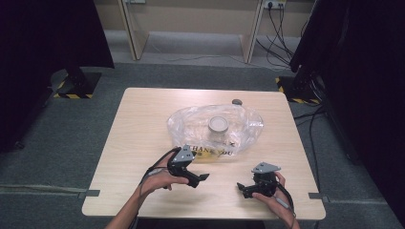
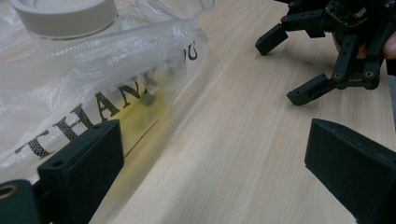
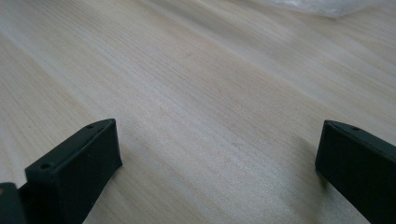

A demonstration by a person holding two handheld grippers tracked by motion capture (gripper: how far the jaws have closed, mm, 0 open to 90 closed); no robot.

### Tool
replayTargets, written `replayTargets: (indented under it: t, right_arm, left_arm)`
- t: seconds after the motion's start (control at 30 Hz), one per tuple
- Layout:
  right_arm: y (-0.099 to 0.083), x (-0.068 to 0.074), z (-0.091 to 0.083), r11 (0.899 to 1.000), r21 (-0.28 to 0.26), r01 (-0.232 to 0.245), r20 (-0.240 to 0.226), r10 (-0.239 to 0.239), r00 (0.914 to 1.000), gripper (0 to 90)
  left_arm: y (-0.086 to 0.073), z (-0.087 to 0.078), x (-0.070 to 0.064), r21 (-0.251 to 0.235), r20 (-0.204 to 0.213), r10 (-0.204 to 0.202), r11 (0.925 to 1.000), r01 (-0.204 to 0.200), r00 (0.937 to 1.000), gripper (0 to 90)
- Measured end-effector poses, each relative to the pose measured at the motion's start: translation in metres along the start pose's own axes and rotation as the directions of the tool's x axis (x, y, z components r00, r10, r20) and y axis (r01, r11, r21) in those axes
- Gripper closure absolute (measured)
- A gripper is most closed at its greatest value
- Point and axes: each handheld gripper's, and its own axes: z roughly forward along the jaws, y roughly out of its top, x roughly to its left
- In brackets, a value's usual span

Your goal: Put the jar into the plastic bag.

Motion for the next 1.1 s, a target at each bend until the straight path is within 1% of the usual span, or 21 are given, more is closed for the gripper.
replayTargets:
  t: [0.03, 0.1, 0.43, 0.53, 0.6, 0.63, 0.7, 0.73, 0.93, 1.1]
  right_arm:
    - [0.000, 0.000, 0.000, 1.000, 0.000, 0.000, 0.000, 0.000, 1.0000, 0.2]
    - [0.000, 0.000, 0.000, 1.000, 0.000, 0.000, 0.000, 0.000, 1.0000, 0.2]
    - [0.000, 0.000, 0.000, 1.000, 0.000, 0.000, 0.000, 0.000, 1.0000, 0.2]
    - [0.000, 0.000, 0.000, 1.000, 0.000, 0.000, 0.000, 0.000, 1.0000, 0.2]
    - [0.000, 0.000, 0.000, 1.000, 0.000, 0.000, 0.000, 0.000, 1.0000, 0.2]
    - [0.000, 0.000, 0.000, 1.000, 0.000, 0.000, 0.000, 0.000, 1.0000, 0.2]
    - [0.000, 0.000, 0.000, 1.000, 0.000, 0.000, 0.000, 0.000, 1.0000, 0.2]
    - [0.000, 0.000, 0.000, 1.000, 0.000, 0.000, 0.000, 0.000, 1.0000, 0.2]
    - [0.000, 0.000, 0.000, 1.000, 0.000, 0.000, 0.000, 0.000, 1.0000, 0.3]
    - [0.000, 0.000, 0.000, 1.000, -0.001, 0.000, 0.001, 0.000, 1.0000, 0.2]
  left_arm:
    - [-0.004, 0.000, 0.000, 0.008, 0.000, -0.003, 1.0000, 0.003, 1.0000, 4.2]
    - [-0.006, 0.000, 0.000, 0.009, -0.002, -0.006, 0.9999, 0.006, 1.0000, 4.2]
    - [-0.013, -0.002, 0.000, 0.018, -0.006, -0.009, 0.9998, 0.009, 0.9999, 4.3]
    - [-0.019, -0.005, 0.000, 0.024, -0.011, -0.017, 0.9996, 0.017, 0.9998, 4.3]
    - [-0.019, -0.005, 0.000, 0.024, -0.011, -0.017, 0.9996, 0.017, 0.9998, 4.3]
    - [-0.023, -0.006, 0.000, 0.028, -0.014, -0.022, 0.9994, 0.022, 0.9997, 4.3]
    - [-0.023, -0.006, 0.000, 0.028, -0.014, -0.022, 0.9994, 0.022, 0.9997, 4.3]
    - [-0.027, -0.008, -0.001, 0.031, -0.013, -0.029, 0.9991, 0.029, 0.9995, 4.3]
    - [-0.033, -0.013, -0.002, 0.039, -0.014, -0.031, 0.9987, 0.032, 0.9994, 4.3]
    - [-0.040, -0.017, -0.001, 0.044, -0.023, -0.043, 0.9980, 0.044, 0.9988, 4.3]
